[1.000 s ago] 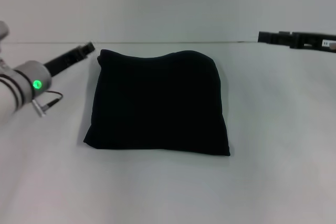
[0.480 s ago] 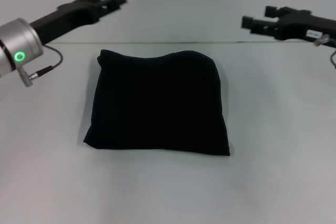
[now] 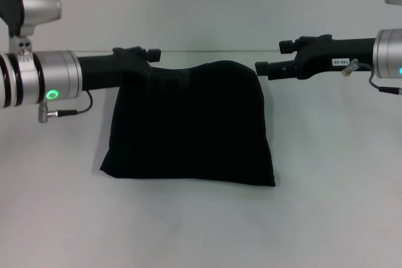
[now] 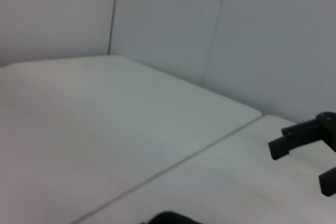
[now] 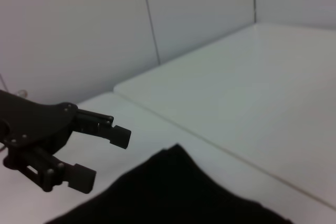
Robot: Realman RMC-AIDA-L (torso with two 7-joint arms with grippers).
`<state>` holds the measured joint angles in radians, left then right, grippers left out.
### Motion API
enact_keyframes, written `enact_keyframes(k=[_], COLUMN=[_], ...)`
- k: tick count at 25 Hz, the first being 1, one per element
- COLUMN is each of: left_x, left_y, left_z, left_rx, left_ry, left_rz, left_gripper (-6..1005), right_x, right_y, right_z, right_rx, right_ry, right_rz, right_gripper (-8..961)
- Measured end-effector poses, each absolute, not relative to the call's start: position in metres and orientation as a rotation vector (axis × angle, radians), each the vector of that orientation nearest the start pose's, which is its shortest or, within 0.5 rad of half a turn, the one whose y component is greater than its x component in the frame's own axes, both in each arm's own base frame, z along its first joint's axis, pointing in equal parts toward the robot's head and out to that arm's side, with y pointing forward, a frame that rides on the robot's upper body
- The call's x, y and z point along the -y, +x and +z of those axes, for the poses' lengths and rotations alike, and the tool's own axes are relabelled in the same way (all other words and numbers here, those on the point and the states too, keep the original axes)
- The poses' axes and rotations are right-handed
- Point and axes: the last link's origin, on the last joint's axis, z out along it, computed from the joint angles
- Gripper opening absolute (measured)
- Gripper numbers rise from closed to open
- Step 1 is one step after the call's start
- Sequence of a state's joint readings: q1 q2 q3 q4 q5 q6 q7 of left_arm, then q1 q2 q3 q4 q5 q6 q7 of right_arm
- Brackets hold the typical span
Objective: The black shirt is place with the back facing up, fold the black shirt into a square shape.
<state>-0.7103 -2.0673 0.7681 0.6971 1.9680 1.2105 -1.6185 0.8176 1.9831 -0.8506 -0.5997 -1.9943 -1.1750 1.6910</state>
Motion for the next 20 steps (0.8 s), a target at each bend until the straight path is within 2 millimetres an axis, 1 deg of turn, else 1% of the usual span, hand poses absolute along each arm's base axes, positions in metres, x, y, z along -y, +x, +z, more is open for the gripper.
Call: enact_keyframes(k=[9,14,20], left_x=[-0.399,-0.396,-0.394], left_y=[-0.221,-0.222,-0.225], left_z=[0.004,0.002,0.0], left_rx=[0.725,0.729,0.75], left_ry=[-2.587,-2.609,-2.622], left_rz=[-0.578,-0.566,-0.533], left_gripper=[952,952,952], right_x=[-0.44,-0.44,-0.439], right_y=[0.187,0.184,0.185], right_z=[0.003,-0.002,-0.006], right_rx=[-0.649,-0.64,-0.641], right_ry=[-2.643,-2.662,-2.662], right_rz=[0.349,0.322,0.303], right_gripper=[942,942,941])
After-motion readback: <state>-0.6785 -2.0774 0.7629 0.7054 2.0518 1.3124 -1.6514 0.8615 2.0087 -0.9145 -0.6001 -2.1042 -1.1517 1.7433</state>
